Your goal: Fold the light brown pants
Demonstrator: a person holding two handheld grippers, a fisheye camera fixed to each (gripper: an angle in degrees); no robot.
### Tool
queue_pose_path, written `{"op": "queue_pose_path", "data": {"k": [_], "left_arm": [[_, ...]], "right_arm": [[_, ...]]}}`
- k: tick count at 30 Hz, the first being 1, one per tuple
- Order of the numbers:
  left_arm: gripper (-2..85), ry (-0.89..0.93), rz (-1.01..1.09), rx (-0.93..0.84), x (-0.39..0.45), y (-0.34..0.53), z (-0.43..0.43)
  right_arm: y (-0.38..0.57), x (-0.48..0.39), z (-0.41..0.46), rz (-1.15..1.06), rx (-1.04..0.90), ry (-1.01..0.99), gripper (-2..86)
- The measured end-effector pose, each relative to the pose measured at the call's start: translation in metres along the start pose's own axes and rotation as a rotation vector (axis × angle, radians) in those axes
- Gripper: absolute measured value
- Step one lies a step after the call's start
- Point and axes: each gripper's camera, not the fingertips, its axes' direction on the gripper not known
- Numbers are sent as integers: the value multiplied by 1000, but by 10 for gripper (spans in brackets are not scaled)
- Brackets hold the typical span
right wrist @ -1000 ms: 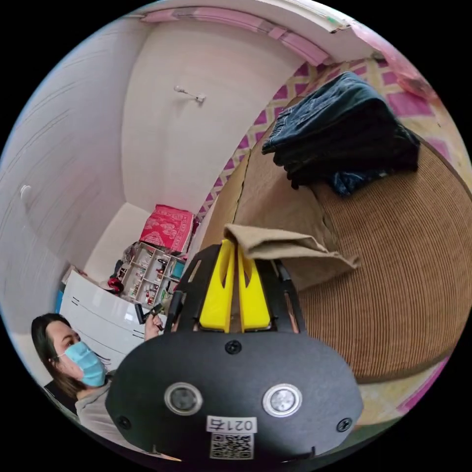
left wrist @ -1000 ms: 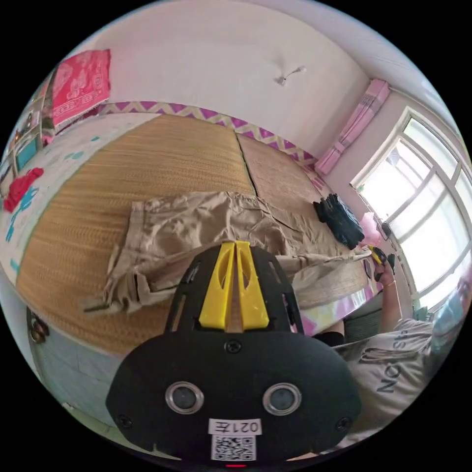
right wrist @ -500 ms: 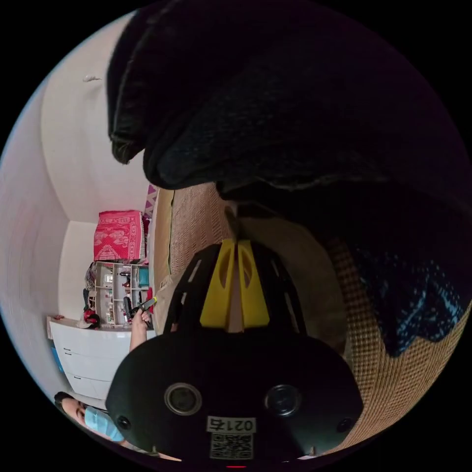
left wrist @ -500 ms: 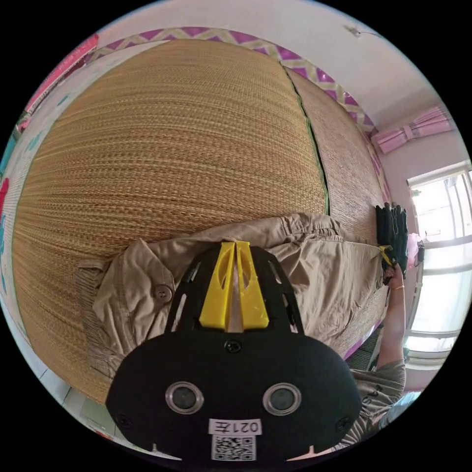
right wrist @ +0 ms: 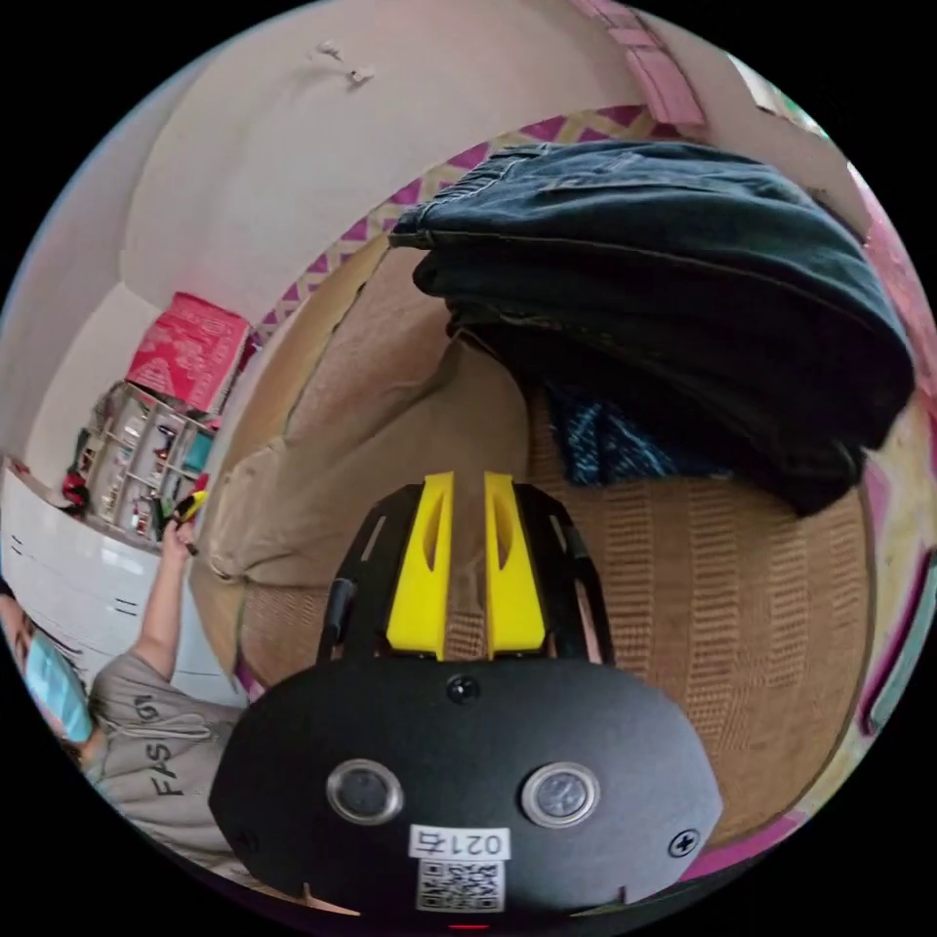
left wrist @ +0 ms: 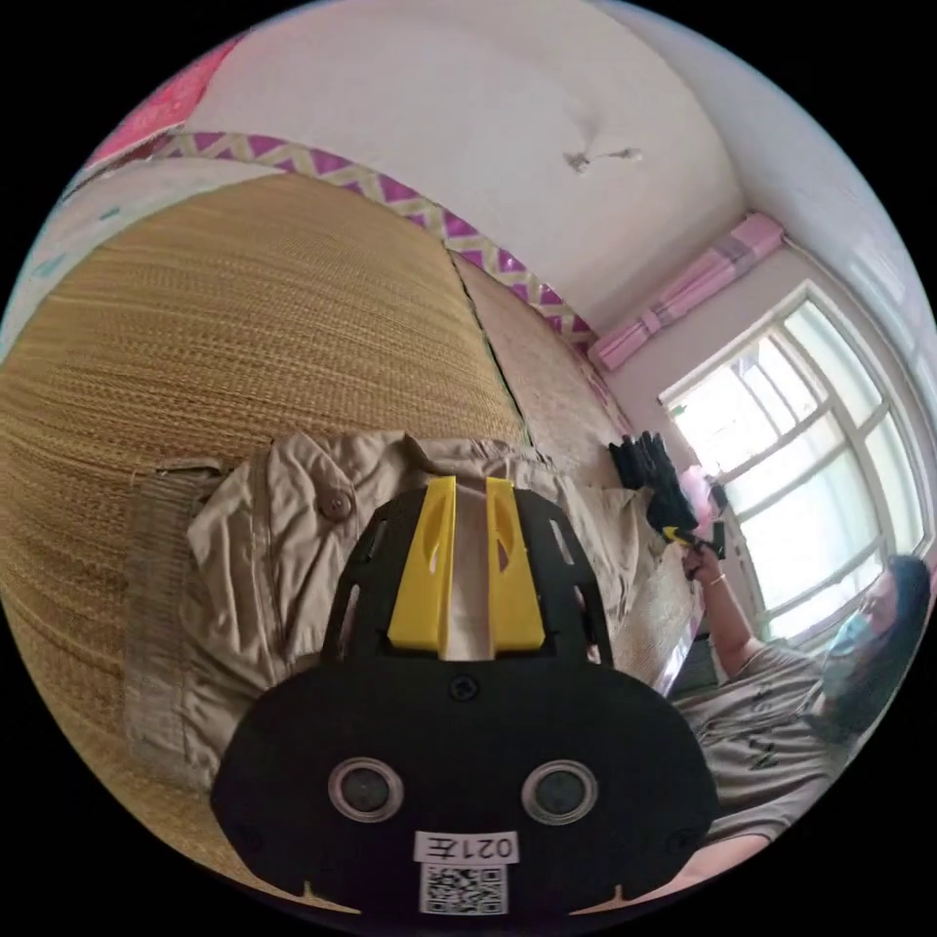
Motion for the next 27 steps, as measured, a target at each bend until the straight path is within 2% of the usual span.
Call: {"op": "queue_pose_path", "data": {"k": [2,5,7,9,11,13,16,18,20,21,24,27], "left_arm": [[58,-52,64,-53,22,22,4],[60,-165,151,-128,50,62,14],[51,-361,179,-140,60,92,17],[14,-465,126,-132,48,109,18],[-1,-446,31,-172,22,119,22],[-7,-412,-11,-139,6,129,12],[-9,-544,61,-199,16,130,11],[-9,-581,93,-212,16,133,10],[-9,-536,87,-206,9,136,5],[-9,-491,59,-191,1,139,0],[-10,-397,-34,-139,-16,152,-14],[-10,-410,-36,-79,-7,163,-27]], "right_arm": [[24,-3,-13,20,39,82,77],[44,3,-10,104,53,48,81],[49,9,-5,158,75,21,57],[51,13,-1,197,114,-57,23],[58,10,-3,232,147,-174,2],[63,-3,-15,198,149,-256,-2],[79,-23,-34,165,153,-357,-5],[84,-31,-31,155,113,-261,-6],[84,-36,-10,122,41,-102,-8],[84,-38,-4,111,26,-89,-8],[79,-52,-15,130,62,-100,-8],[64,-91,-34,74,117,111,-6]]}}
